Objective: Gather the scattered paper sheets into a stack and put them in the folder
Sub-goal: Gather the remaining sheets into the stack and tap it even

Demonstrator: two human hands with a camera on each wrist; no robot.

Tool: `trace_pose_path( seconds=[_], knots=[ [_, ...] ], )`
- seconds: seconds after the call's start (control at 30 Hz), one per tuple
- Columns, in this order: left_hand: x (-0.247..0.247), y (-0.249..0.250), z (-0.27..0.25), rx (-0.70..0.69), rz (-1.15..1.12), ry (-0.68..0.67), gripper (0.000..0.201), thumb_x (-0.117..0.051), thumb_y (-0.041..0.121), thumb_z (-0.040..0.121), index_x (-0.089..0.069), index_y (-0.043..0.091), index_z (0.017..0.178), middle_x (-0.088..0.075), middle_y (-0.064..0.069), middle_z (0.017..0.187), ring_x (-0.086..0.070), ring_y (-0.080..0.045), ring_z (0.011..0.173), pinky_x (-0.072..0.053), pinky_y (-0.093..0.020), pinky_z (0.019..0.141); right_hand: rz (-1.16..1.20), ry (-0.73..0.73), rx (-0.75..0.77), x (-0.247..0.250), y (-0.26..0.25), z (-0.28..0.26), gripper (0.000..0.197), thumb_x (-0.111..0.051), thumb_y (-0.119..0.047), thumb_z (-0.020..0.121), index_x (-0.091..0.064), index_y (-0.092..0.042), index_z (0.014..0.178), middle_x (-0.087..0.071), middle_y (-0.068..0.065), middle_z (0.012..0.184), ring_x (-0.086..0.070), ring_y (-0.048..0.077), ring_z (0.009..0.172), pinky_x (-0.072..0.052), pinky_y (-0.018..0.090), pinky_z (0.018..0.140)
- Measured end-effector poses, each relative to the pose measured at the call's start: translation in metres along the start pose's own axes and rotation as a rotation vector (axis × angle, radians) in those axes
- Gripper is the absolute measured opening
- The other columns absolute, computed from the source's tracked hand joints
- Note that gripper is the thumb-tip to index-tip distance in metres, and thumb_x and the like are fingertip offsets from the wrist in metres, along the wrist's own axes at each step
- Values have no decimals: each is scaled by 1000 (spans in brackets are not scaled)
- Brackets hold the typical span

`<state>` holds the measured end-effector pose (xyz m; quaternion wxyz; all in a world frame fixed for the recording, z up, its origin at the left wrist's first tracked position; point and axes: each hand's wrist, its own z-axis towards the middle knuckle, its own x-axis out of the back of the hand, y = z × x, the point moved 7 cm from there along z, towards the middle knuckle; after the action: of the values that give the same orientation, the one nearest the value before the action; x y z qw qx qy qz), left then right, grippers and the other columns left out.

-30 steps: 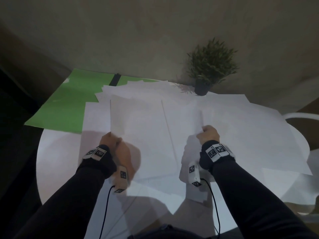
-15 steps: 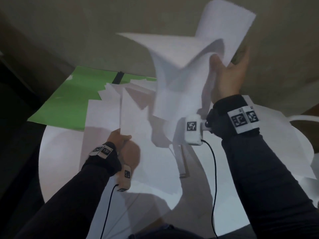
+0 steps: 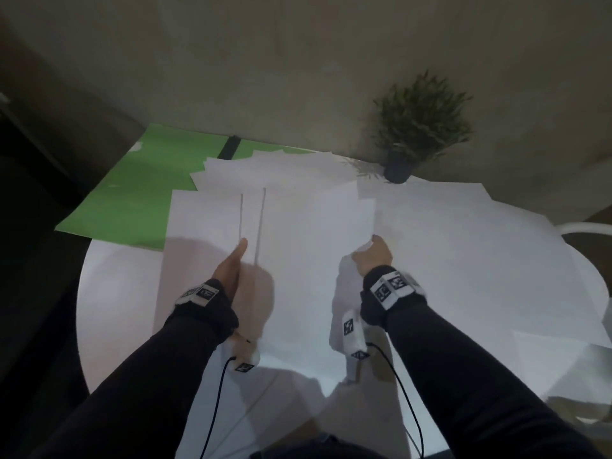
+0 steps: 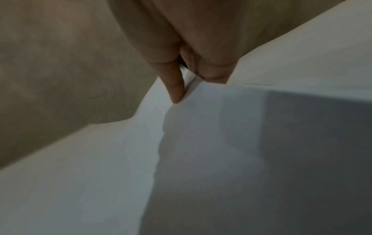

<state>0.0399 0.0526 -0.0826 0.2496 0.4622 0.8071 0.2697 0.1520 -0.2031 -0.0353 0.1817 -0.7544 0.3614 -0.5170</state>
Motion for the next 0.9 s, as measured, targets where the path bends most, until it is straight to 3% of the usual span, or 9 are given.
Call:
trace_pose_path(
  seconds=[0.13,0.2,0.27,0.33,0.43,0.57,0.63,0.73,0.9],
  knots=[
    [5,11,4,-160,324,9,26,-77,24,67,-57,8,71,-64,-3,57,-57,-25,64,-47,-32,70,-137,-193,187,-39,-17,-10,61,-50,-14,92,-25,-20,148,-42,10,143,-40,33,131,-36,32,102],
    [10,11,10,-195,414,32,21,-76,11,71,-56,8,69,-62,-8,62,-56,-28,72,-45,-39,77,-275,-164,165,-38,-18,-5,69,-55,-30,89,-20,-23,148,-36,13,143,-36,38,129,-37,40,100],
    [15,8,13,-199,398,72,19,-70,2,78,-54,9,71,-59,-11,70,-55,-29,77,-45,-42,80,-312,-12,18,-19,-5,4,62,-55,-36,84,-32,-18,139,-39,13,138,-38,37,123,-37,43,96],
    [19,8,10,-204,359,115,20,-68,-1,79,-53,9,69,-57,-11,70,-55,-28,74,-45,-40,77,-358,109,-149,2,17,8,55,-52,-39,78,-42,-14,126,-45,13,132,-41,34,119,-35,44,95],
    [19,8,8,-198,292,145,20,-65,-4,79,-53,8,69,-56,-12,68,-53,-24,63,-45,-31,64,-428,153,-273,18,48,11,65,-46,-47,80,-35,-14,135,-30,14,144,-23,37,135,-23,53,108],
    [17,8,10,-189,239,151,17,-63,-5,80,-56,9,73,-58,-12,71,-55,-26,66,-47,-35,70,-571,22,-123,3,52,1,76,-38,-57,89,-15,-15,148,-3,14,157,-2,38,144,-13,57,113],
    [15,8,9,-192,233,145,17,-62,-6,80,-57,9,73,-59,-12,70,-54,-26,66,-47,-33,68,-611,-5,-39,-6,44,-4,70,-36,-57,90,-21,-17,146,-11,15,156,-10,39,142,-19,55,110],
    [14,8,8,-194,213,138,20,-60,-8,81,-57,9,71,-62,-5,56,-53,-24,62,-45,-29,61,-356,111,31,1,30,-5,62,-56,-38,83,-36,-14,136,-40,12,138,-37,34,126,-35,42,98],
    [12,7,6,-183,174,123,19,-58,-9,82,-56,8,74,-63,1,46,-53,-24,61,-43,-29,56,384,25,-230,4,35,1,91,-73,-10,77,-15,-8,147,-51,17,127,-58,36,108,-48,32,85]
  ],
)
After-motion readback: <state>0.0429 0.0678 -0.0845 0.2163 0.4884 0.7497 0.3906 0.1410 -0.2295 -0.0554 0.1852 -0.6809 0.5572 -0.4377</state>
